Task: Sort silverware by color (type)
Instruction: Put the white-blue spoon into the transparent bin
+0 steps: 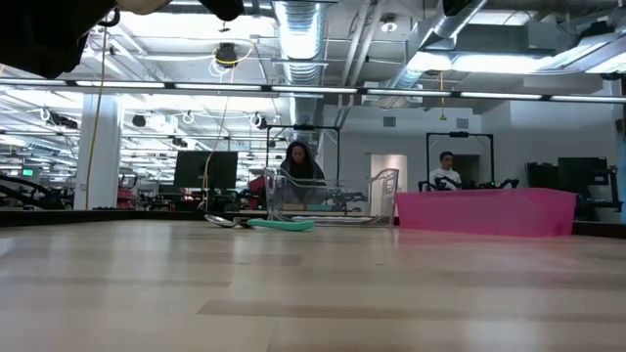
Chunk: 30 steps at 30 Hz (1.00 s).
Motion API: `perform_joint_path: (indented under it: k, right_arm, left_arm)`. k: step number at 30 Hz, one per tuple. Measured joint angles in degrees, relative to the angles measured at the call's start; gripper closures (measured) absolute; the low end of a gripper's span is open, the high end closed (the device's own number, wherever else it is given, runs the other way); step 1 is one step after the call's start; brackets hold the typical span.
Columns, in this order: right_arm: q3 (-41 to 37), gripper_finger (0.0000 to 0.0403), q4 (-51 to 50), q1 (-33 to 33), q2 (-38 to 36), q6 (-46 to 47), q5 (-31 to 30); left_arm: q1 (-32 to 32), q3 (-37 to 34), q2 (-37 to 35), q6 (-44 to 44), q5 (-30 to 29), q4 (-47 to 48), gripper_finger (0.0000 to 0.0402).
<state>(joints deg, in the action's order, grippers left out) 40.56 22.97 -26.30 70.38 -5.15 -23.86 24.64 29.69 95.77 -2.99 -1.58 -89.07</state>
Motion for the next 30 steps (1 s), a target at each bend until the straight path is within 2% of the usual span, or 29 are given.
perform_joint_path:
  k: [8,12,20,25,30]
  right_arm:
    - [-0.1,0.0262,0.2,0.4,0.3,2.1,0.0]
    - [-0.1,0.0230,1.0,0.7,0.6,3.0,-0.2]
    - [0.0,0.0161,7.3,1.2,6.7,3.4,-0.4]
    - [0.2,0.0154,13.5,1.8,11.1,1.4,-0.7]
    - [2.6,0.0154,14.2,2.4,14.4,0.5,-0.8]
  left_arm:
    - [0.0,0.0,0.0,-1.1,2.9,-0.3,0.0386]
    - [0.0,0.0,0.0,-1.2,2.9,-0.3,0.0385]
    - [0.0,0.0,0.0,-0.9,2.9,-0.3,0.0385]
    - [0.0,0.0,0.0,-0.9,2.9,-0.3,0.0385]
    - [0.0,0.0,0.0,-0.9,2.9,-0.2,0.0385]
